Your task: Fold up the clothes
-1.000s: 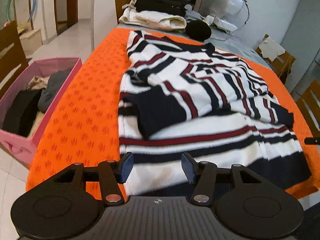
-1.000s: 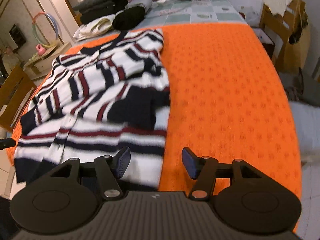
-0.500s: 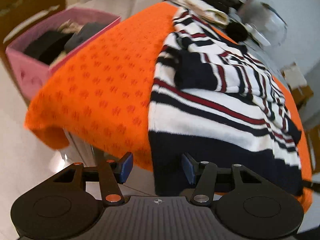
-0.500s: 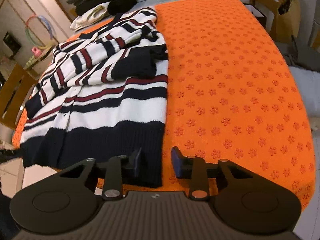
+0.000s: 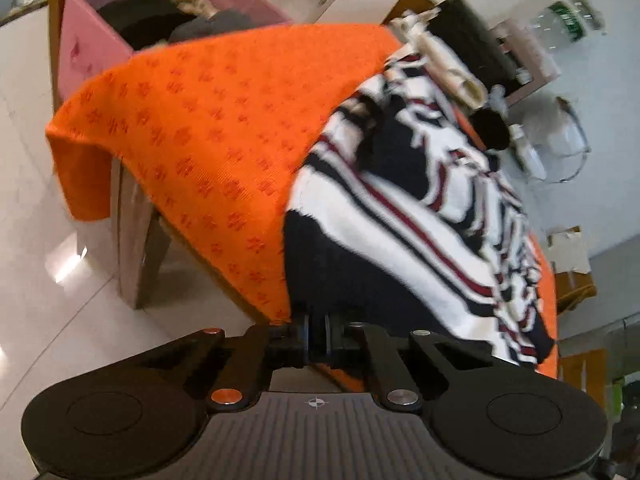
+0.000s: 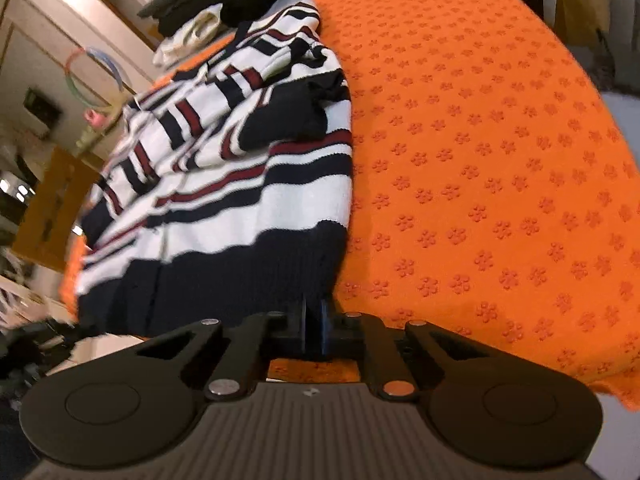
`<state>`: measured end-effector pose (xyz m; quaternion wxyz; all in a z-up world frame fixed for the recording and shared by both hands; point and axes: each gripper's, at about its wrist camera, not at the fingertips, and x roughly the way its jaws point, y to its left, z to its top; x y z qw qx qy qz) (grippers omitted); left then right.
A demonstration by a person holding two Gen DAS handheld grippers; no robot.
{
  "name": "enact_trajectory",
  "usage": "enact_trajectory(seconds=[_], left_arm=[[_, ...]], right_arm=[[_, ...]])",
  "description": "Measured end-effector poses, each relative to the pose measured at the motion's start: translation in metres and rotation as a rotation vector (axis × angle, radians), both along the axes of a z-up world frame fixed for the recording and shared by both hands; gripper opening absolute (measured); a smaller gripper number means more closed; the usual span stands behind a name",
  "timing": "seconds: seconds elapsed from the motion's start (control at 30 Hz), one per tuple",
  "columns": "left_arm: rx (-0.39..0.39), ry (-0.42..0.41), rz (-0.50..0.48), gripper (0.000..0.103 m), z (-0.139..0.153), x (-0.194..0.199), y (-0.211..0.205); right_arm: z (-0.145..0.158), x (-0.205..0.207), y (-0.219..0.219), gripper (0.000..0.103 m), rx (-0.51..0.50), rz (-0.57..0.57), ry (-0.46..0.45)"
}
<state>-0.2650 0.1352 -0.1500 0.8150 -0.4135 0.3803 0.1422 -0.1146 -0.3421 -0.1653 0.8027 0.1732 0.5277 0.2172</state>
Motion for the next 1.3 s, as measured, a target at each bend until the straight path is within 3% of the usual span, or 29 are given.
enact_trajectory(seconds=[0.27,0.4,0.6,0.8,0.87,0.9,0.97,1.0,1.1,1.23,1.3], left_arm=[[0.026,-0.103,0.037,0.009,0.061,0.003,-0.002],[0.118,-0.073,0.068,0.009,0.087,0.033,-0.002],[0.100,0.003,0.103,0.009,0.093,0.101,0.020],[0.078,0.071,0.121,0.010,0.068,0.164,0.052],[0.081,0.060,0.105,0.015,0.061,0.175,0.060],[0.092,0.047,0.099,0.018,0.060,0.179,0.063],[0.124,-0.005,0.072,0.039,0.065,0.180,0.068],[0.141,-0.028,0.052,0.043,0.068,0.179,0.071],[0.197,-0.078,-0.012,0.053,0.074,0.171,0.077],[0.218,-0.071,-0.097,0.057,0.064,0.159,0.082],[0.203,-0.038,-0.114,0.057,0.054,0.155,0.082]], right_arm=[[0.025,0.010,-0.014,0.008,0.233,-0.105,0.013],[0.037,0.031,-0.016,0.008,0.338,-0.183,0.023],[0.044,0.082,-0.007,0.008,0.398,-0.309,0.035],[0.028,0.140,0.010,0.008,0.311,-0.444,0.065],[0.020,0.155,0.018,0.008,0.260,-0.454,0.061],[0.017,0.162,0.022,0.010,0.228,-0.451,0.054],[0.016,0.170,0.031,0.013,0.148,-0.422,0.025],[0.016,0.173,0.036,0.016,0.112,-0.406,0.007],[0.024,0.170,0.041,0.042,0.050,-0.341,-0.062],[0.032,0.162,0.045,0.056,-0.055,-0.240,-0.127],[0.035,0.158,0.047,0.057,-0.107,-0.188,-0.159]])
